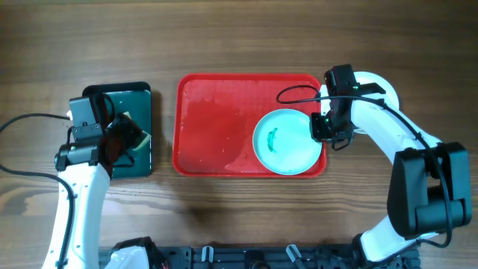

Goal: Clean dirty plates on tray and stack at the side
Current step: 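Grip the remaining plate rim on the tray with the right gripper, then scrub the last plate with the sponge while the right gripper holds it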

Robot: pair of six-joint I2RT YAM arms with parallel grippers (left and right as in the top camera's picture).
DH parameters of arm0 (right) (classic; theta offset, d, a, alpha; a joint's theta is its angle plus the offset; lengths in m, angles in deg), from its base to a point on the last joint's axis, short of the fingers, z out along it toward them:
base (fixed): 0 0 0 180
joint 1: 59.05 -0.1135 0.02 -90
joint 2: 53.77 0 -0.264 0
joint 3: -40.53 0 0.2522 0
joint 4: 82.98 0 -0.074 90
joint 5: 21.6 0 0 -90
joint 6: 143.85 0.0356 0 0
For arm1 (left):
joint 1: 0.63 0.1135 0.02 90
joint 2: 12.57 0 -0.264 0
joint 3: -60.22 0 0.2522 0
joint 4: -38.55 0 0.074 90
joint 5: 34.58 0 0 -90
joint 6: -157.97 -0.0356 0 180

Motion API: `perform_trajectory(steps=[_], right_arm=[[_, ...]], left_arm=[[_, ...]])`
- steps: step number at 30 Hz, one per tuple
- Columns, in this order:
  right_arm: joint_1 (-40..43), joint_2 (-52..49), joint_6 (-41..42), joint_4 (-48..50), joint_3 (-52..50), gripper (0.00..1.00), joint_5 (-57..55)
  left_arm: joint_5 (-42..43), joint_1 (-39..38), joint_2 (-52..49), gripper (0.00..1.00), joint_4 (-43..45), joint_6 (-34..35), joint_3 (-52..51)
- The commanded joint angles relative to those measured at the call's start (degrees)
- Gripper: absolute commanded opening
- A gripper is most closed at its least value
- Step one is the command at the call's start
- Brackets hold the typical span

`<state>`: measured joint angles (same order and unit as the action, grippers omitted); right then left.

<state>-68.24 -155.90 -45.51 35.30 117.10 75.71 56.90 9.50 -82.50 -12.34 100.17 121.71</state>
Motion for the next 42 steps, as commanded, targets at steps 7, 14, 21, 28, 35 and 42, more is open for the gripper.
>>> perform_trajectory(steps=[7, 14, 21, 28, 35, 42], right_arm=[[-2.1, -4.9, 3.8, 0.6, -0.6, 0.2, 3.3], [-10.3, -5.6, 11.6, 8.3, -0.6, 0.05, 8.2], [-23.4, -7.4, 22.3, 17.8, -0.6, 0.04, -0.5], [-23.4, -7.4, 23.4, 19.2, -0.6, 0.04, -0.1], [-23.4, -7.4, 24.8, 18.8, -0.6, 0.04, -0.1], [-23.4, -7.4, 24.7, 18.6, -0.6, 0.04, -0.1]], left_arm=[[0.7, 0.3, -0.3, 0.04, 0.2, 0.4, -0.2], [12.3, -2.5, -0.8, 0.04, 1.9, -3.8, -0.2], [14.8, -18.6, -7.8, 0.04, 3.8, -5.0, -0.2], [14.6, -31.6, -21.1, 0.04, 15.4, 3.1, -0.2], [14.3, -37.4, -30.0, 0.04, 24.8, 3.2, -0.2], [-12.6, -34.6, -31.8, 0.04, 17.3, 2.7, -0.2]])
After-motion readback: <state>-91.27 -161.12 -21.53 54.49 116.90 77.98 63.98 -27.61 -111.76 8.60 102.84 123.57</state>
